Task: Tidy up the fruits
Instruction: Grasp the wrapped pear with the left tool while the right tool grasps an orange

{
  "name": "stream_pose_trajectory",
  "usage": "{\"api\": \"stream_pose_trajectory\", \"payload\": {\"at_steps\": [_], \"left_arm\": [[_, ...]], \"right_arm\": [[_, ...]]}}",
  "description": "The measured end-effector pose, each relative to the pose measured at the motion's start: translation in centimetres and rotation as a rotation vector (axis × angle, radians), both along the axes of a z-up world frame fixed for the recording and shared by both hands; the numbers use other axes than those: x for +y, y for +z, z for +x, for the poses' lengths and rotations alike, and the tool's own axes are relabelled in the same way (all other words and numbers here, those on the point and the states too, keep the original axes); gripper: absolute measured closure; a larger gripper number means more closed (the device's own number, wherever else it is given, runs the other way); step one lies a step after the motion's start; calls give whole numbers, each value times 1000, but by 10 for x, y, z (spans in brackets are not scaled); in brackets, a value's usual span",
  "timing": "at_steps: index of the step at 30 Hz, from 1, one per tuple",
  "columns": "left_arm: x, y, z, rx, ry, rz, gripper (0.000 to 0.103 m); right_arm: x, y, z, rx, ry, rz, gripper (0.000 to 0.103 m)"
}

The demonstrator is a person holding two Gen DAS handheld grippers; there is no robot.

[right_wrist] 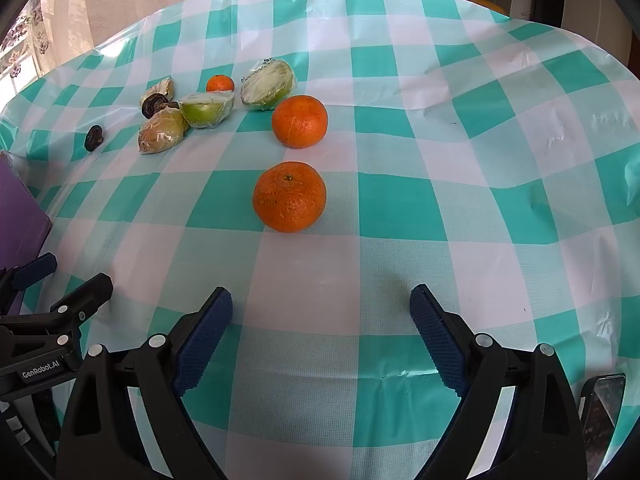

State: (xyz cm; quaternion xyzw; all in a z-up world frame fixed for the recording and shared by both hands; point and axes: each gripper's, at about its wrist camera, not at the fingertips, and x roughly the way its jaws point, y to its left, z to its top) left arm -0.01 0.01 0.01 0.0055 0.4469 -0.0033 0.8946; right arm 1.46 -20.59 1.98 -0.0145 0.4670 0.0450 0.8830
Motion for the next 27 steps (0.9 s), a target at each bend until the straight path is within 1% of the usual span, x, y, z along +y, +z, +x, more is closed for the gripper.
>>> {"api": "stream_pose_trajectory", "payload": {"at_steps": [6, 9, 14, 16, 23, 25, 26, 27], "left_arm": [[0, 0, 0, 0, 0, 1, 1], [0, 0, -1, 0, 0, 2, 1], [0, 0, 0, 2, 0, 2, 1], [0, 0, 0, 3, 0, 1, 1], [0, 0, 0, 4, 0, 1, 1], [0, 0, 0, 2, -3, 2, 1], [0, 0, 0, 4, -6, 2, 1], [0, 0, 2, 10, -14, 1, 1]], "right_arm": [[1, 0, 1, 7, 2, -2, 15], [3, 0, 10, 25, 18, -1, 15], [10, 0, 28, 29, 12, 0, 15], [14, 0, 33, 31, 29, 8, 12], [24, 0, 40, 25, 51, 6, 15], [23, 0, 40, 18, 49, 9, 19], [23, 1, 39, 9, 44, 10, 27], [22, 2, 38, 0, 38, 11, 37]]}}
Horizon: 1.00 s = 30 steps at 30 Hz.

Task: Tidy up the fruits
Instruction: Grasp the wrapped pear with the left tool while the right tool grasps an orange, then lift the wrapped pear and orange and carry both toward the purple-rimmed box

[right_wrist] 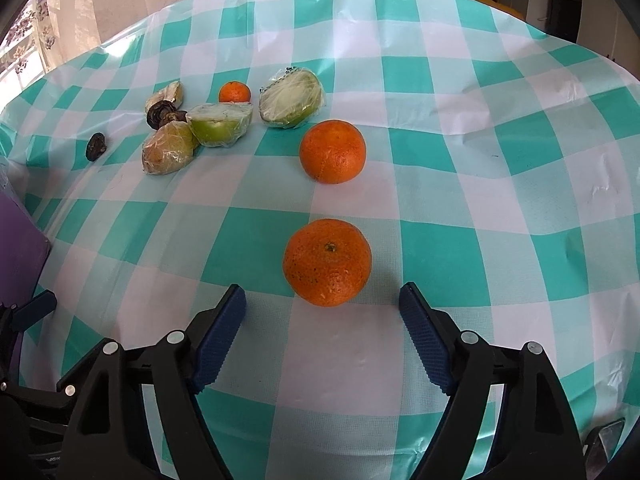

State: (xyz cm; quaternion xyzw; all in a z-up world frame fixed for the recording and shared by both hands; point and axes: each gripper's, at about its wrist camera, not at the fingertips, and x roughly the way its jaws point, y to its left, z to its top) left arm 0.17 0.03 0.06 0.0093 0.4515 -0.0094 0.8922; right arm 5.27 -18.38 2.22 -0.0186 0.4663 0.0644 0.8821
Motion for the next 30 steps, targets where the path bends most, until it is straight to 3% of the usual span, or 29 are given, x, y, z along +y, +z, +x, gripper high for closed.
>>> {"api": "stream_pose_trajectory", "payload": {"at_steps": [1, 3, 4, 11, 15, 21, 23, 25, 30], "left_arm": [[-2, 0, -1, 4, -5, 0, 1], [-4, 0, 6, 11, -12, 0, 1], [-3, 0, 8, 11, -11, -1, 1], [-1, 2, 70, 9, 13, -31, 2], [-5, 4, 114, 0, 34, -4, 16], [-6, 5, 161, -2, 52, -1, 18], [-7, 6, 169, -7, 40, -3, 21], [-8, 8, 173, -21, 40, 3, 39], [1, 13, 155, -51, 73, -36, 41]], "right_arm": [[-1, 1, -1, -9, -5, 2, 42], [-3, 3, -3, -23, -12, 10, 63], [-4, 3, -4, -30, -11, 17, 65], [-14, 4, -5, -36, -20, 94, 66], [-14, 4, -5, -35, -16, 112, 66], [-16, 3, -6, -34, -21, 137, 66], [-18, 2, -5, -33, -25, 156, 66], [-20, 2, -6, -33, -28, 170, 67], [-24, 2, -6, -34, -37, 195, 67]]}}
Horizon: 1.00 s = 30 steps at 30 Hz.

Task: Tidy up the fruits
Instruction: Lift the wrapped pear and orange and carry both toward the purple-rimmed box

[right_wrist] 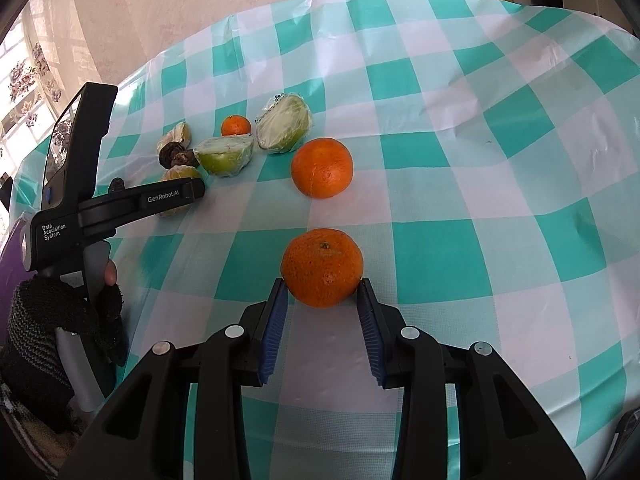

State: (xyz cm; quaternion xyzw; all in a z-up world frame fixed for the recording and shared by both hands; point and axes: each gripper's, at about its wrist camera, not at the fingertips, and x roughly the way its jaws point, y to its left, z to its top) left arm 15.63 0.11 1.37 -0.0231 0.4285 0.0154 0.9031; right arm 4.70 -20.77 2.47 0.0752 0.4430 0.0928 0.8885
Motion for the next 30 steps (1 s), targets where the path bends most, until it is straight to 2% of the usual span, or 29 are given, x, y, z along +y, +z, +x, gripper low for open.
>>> {"api": "stream_pose_trajectory", "payload": {"at_steps": [3, 7, 14, 16, 20, 21, 22, 23, 24, 30], "left_arm": [[5, 5, -28, -38, 14, -28, 41], [3, 3, -71, -44, 3, -52, 41], [-3, 1, -127, -71, -31, -57, 41], [-3, 2, -139, -76, -38, -59, 41], [1, 3, -159, -80, -54, -59, 41], [3, 3, -164, -82, -54, -60, 41], [6, 4, -169, -84, -53, -65, 41], [8, 4, -173, -86, -49, -67, 41], [12, 4, -177, -89, -46, -68, 41], [24, 7, -199, -98, -41, -57, 41]], "right_arm": [[-1, 0, -1, 0, -4, 9, 67], [-2, 0, -1, 3, -5, 7, 67], [11, 0, 4, 9, 5, -77, 63], [14, -1, 8, 11, 4, -92, 59], [27, -2, 18, 23, 21, -150, 41], [30, -2, 20, 25, 19, -165, 40], [32, -3, 21, 25, 19, -179, 41], [33, -3, 21, 21, 17, -194, 48], [33, -2, 20, 14, 7, -201, 63], [26, 0, 13, -2, -32, -179, 64]]}}
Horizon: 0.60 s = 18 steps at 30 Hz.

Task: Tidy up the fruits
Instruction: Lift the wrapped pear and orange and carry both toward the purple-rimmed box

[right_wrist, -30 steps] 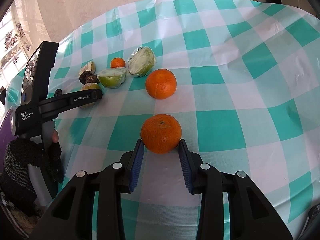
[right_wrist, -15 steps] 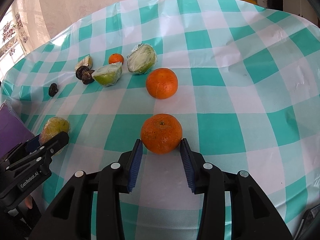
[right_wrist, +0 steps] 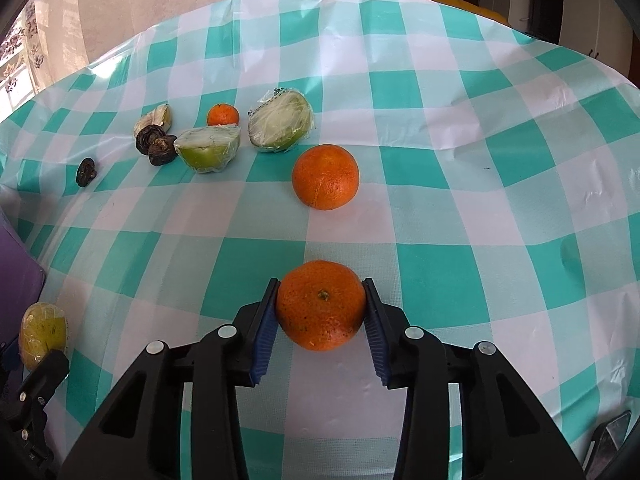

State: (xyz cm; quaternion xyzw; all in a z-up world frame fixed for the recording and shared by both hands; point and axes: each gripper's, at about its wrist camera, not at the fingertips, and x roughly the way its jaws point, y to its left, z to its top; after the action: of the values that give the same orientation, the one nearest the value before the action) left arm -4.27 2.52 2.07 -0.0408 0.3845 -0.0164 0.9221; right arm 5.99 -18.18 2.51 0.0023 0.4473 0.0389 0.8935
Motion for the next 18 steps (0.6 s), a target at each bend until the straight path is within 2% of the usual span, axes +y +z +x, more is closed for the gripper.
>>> {"api": "stream_pose_trajectory", "payload": {"at_steps": [8, 14, 18], "left_arm": [[3, 0, -23, -14, -12, 13, 41], [4, 5, -37, -76, -9, 21, 41], [4, 5, -43, -83, -10, 13, 41]], "right_arm": [[-3, 3, -32, -9, -6, 113, 64], [9, 13, -66, -62, 33, 128, 64], [16, 17, -82, -85, 61, 129, 64]]}}
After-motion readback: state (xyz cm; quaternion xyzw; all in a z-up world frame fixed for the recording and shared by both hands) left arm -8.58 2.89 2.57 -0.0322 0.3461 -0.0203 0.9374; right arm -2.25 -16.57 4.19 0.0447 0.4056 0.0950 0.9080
